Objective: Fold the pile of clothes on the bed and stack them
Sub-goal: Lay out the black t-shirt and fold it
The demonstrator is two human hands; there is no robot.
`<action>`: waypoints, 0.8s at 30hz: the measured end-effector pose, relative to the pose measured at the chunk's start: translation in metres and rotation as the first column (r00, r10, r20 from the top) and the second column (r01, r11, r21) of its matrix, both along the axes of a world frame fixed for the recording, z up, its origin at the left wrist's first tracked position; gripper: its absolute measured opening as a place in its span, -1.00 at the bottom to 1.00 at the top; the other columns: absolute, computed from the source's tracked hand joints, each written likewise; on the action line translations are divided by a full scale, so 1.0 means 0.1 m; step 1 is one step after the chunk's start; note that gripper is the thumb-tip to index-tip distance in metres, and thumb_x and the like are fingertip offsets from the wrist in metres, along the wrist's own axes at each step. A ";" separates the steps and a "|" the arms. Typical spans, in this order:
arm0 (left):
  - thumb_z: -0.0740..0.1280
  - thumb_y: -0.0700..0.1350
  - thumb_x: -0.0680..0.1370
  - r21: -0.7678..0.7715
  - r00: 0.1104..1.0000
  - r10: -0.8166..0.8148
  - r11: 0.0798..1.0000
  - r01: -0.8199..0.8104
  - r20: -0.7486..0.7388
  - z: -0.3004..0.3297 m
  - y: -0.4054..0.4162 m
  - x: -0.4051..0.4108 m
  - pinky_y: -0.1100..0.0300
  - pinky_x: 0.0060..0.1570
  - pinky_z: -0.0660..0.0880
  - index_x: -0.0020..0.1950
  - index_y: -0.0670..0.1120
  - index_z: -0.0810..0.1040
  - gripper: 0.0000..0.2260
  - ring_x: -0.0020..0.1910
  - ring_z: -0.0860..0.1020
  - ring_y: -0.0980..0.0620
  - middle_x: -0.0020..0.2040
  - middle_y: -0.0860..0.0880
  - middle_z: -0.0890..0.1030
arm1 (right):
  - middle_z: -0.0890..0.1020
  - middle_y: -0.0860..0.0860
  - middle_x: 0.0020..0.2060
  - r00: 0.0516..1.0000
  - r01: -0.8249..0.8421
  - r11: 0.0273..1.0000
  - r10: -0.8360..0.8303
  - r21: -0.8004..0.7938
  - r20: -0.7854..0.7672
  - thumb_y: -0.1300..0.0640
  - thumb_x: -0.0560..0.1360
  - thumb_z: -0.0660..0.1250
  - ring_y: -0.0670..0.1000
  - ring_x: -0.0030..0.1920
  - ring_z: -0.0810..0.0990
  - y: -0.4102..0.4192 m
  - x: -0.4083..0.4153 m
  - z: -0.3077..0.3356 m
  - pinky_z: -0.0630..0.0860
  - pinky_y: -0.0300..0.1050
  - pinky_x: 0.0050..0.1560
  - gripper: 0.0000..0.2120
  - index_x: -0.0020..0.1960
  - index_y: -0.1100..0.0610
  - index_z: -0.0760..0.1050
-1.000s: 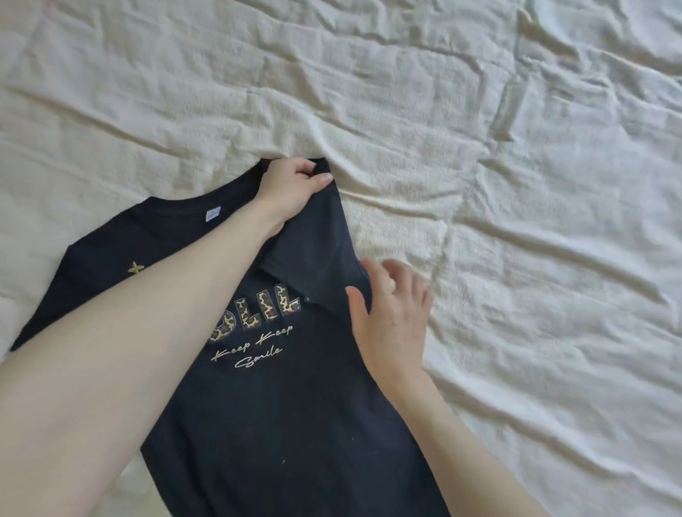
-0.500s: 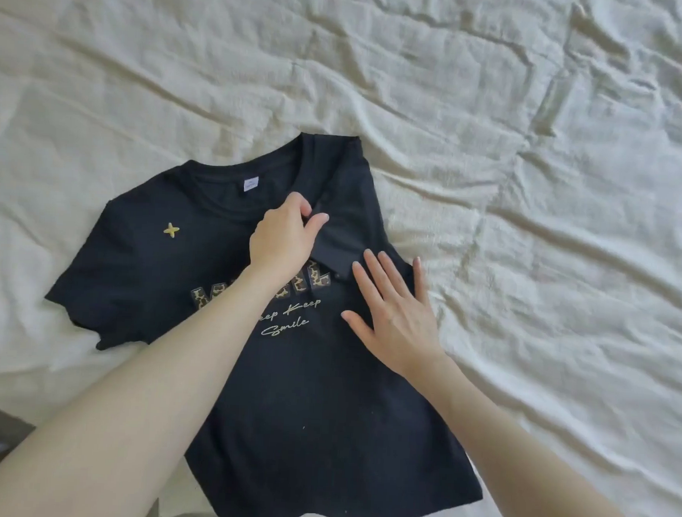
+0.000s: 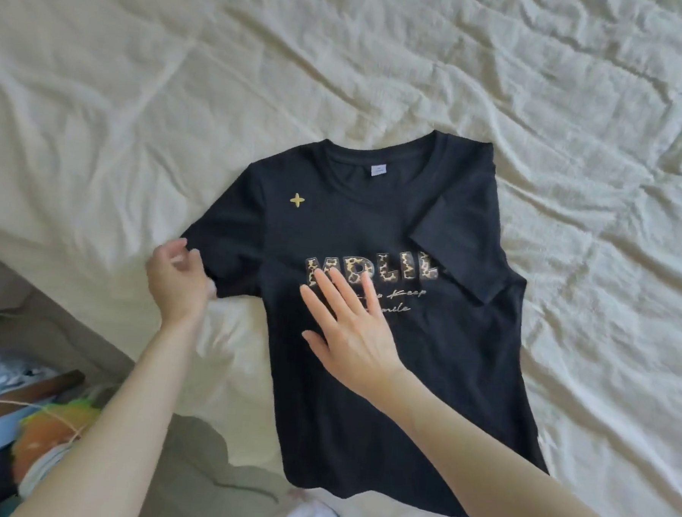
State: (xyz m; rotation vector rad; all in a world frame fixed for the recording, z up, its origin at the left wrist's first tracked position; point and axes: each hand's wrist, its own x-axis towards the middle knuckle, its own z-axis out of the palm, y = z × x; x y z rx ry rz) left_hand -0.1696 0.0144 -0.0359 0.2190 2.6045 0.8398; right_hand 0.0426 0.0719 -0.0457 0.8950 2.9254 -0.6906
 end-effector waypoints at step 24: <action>0.34 -0.03 0.53 0.299 0.778 -0.509 0.857 0.419 0.368 0.37 0.54 0.31 0.41 -0.43 0.45 -0.01 -0.01 0.60 -0.90 -0.42 0.53 0.23 -0.27 0.09 0.60 | 0.65 -0.04 0.05 0.490 0.459 -0.212 -0.750 -0.863 0.445 -0.02 0.60 0.17 -0.04 0.05 0.63 0.31 -0.19 0.33 0.54 -0.07 0.13 -0.82 0.07 -0.01 0.52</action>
